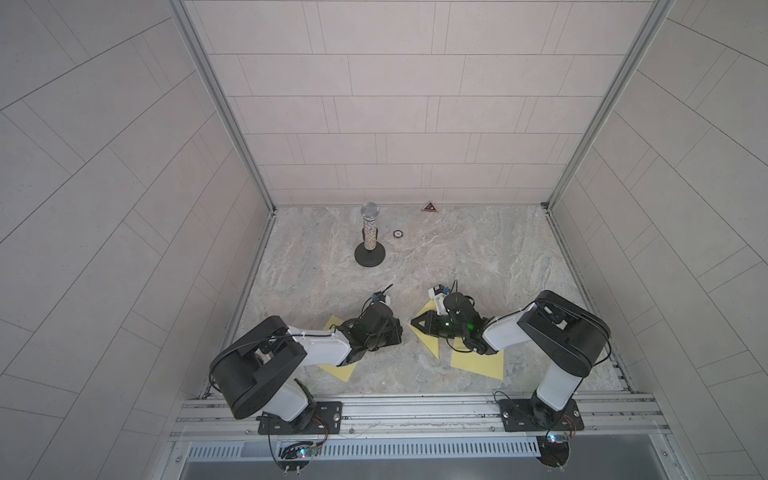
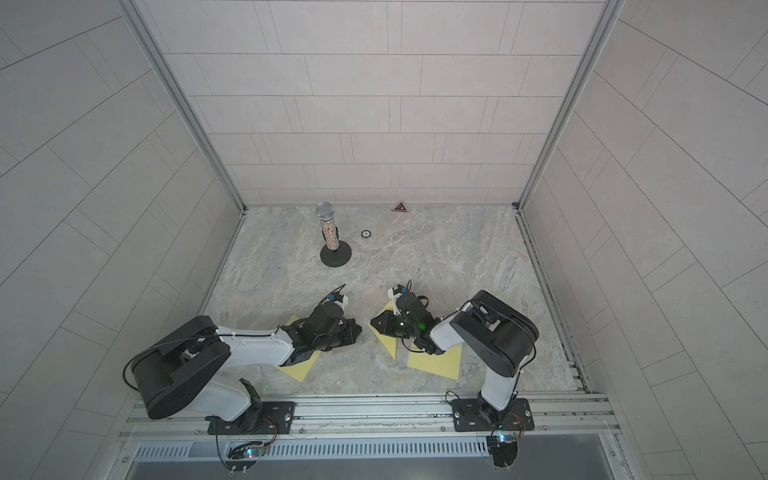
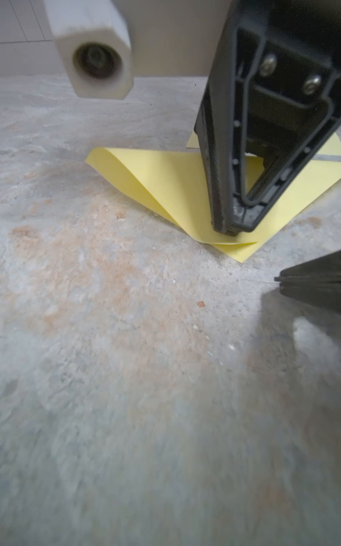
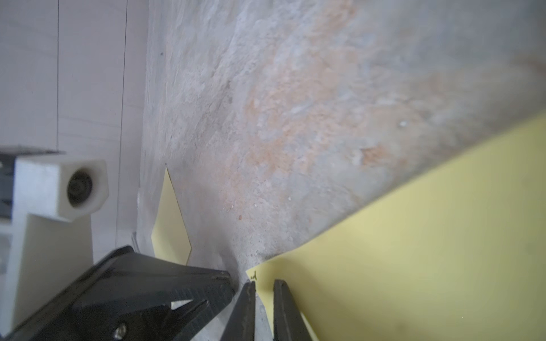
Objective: Fold the square paper diagonally
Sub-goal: Fold the paper at the center of the board.
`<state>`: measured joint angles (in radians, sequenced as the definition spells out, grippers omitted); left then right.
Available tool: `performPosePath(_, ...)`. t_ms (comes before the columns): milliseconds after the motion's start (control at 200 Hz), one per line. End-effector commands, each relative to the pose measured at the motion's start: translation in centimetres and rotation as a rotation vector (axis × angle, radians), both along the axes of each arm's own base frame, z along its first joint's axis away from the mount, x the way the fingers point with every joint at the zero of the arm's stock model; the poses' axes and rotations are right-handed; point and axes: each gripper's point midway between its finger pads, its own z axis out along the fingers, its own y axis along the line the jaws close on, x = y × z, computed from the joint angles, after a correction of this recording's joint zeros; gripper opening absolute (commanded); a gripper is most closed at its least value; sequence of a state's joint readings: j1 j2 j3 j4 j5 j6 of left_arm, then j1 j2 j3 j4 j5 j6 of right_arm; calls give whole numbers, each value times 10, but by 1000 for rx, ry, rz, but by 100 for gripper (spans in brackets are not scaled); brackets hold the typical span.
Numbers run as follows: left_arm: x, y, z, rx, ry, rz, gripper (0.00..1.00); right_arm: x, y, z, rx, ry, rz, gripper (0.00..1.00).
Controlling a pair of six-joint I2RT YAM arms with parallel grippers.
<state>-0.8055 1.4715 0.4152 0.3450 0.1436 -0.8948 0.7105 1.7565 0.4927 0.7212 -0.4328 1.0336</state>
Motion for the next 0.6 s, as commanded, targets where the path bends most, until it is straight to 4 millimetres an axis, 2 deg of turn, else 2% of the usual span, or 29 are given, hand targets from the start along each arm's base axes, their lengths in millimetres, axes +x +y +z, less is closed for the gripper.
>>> performPosePath(0,-18,20,-20,77,95,30,0,-44,-52,-76,-268,231,-42,2)
performPosePath(145,-12,10,-12,16,88,39,1,-45,-55,-76,-288,236,-41,0)
performPosePath(510,8,-10,-1,-96,51,80,32,-48,-54,-75,-289,233,-17,0)
performPosePath(595,13,-12,0,-92,47,86,32,-50,-53,-76,-286,235,-9,0)
